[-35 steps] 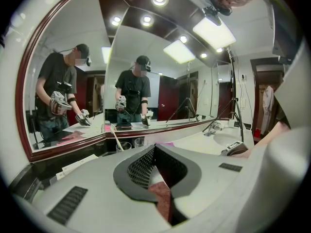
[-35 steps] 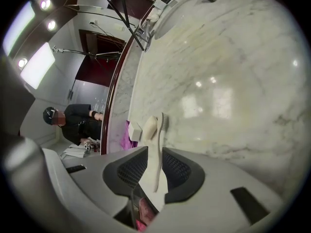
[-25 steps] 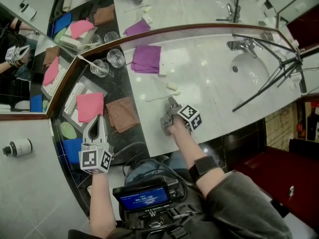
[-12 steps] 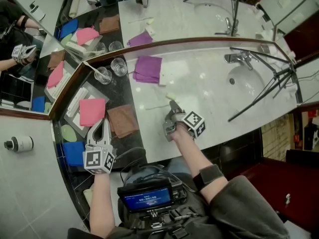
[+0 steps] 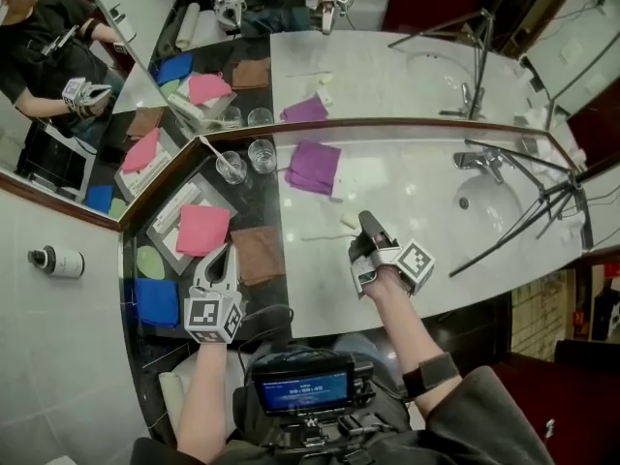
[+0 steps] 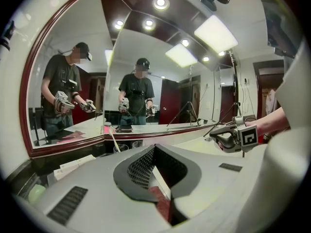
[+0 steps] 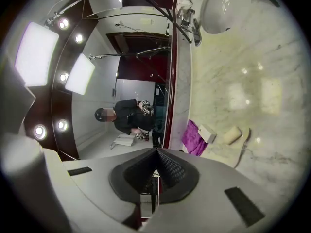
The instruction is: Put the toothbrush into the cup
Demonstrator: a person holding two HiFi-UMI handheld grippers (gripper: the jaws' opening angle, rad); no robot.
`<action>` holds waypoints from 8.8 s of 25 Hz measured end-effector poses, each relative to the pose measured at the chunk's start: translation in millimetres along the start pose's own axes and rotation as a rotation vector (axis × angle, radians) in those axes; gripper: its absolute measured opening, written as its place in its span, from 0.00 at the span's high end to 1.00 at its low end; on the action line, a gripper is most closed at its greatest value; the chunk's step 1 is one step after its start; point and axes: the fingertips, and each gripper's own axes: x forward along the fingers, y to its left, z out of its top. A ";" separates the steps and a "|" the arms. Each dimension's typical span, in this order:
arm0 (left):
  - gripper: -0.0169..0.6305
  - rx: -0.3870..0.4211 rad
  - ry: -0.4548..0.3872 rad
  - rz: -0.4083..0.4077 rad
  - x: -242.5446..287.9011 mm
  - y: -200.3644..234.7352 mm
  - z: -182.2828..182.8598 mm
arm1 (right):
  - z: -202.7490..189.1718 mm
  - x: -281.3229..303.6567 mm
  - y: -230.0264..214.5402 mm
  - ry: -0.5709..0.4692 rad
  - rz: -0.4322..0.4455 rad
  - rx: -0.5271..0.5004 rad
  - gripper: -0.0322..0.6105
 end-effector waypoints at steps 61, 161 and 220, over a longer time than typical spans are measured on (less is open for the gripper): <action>0.60 -0.150 0.062 0.163 102.9 95.0 -15.8 | -4.2 8.7 -46.8 0.571 -0.242 -1.451 0.95; 0.97 -1.090 -0.006 0.399 92.1 -138.3 -156.4 | 97.4 -71.3 -8.4 0.435 -0.109 -1.462 0.95; 0.56 -1.276 0.170 0.295 110.8 -172.8 -135.7 | 79.0 -54.6 9.2 0.430 -0.056 -1.459 0.95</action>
